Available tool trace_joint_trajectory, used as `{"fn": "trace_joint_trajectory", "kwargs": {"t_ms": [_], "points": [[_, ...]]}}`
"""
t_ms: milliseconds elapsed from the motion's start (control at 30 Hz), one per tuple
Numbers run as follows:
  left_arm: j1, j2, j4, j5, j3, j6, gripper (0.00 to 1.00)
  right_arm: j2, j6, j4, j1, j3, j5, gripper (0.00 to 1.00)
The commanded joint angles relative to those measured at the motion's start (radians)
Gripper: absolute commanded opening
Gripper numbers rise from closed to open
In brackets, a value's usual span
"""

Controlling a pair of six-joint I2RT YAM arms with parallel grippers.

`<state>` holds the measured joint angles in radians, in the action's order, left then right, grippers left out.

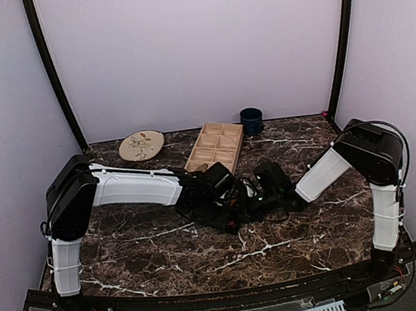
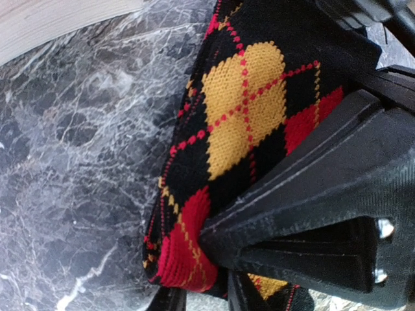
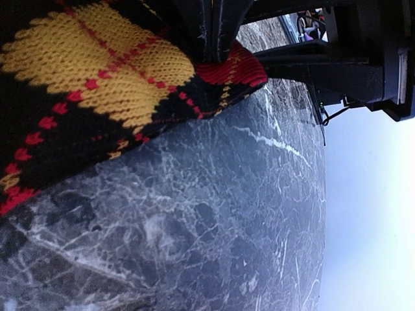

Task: Roll the socks
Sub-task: Smooth out the sock at the center of the board.

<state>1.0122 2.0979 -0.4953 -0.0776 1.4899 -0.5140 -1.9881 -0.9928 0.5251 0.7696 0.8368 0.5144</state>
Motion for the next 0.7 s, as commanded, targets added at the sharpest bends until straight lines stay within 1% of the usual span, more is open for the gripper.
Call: {"fn": "trace_joint_trajectory", "kwargs": {"t_ms": [0, 267, 667], "points": [[-0.019, 0.052, -0.078, 0.030, -0.001, -0.010, 0.22, -0.015, 0.015, -0.079, -0.020, -0.016, -0.098, 0.00], [-0.030, 0.096, -0.109, 0.088, 0.001, -0.009, 0.19, -0.016, 0.014, -0.039, -0.094, -0.037, -0.090, 0.00], [-0.038, 0.126, -0.127, 0.122, 0.018, -0.005, 0.17, -0.019, 0.063, -0.075, -0.199, -0.062, -0.097, 0.00]]}}
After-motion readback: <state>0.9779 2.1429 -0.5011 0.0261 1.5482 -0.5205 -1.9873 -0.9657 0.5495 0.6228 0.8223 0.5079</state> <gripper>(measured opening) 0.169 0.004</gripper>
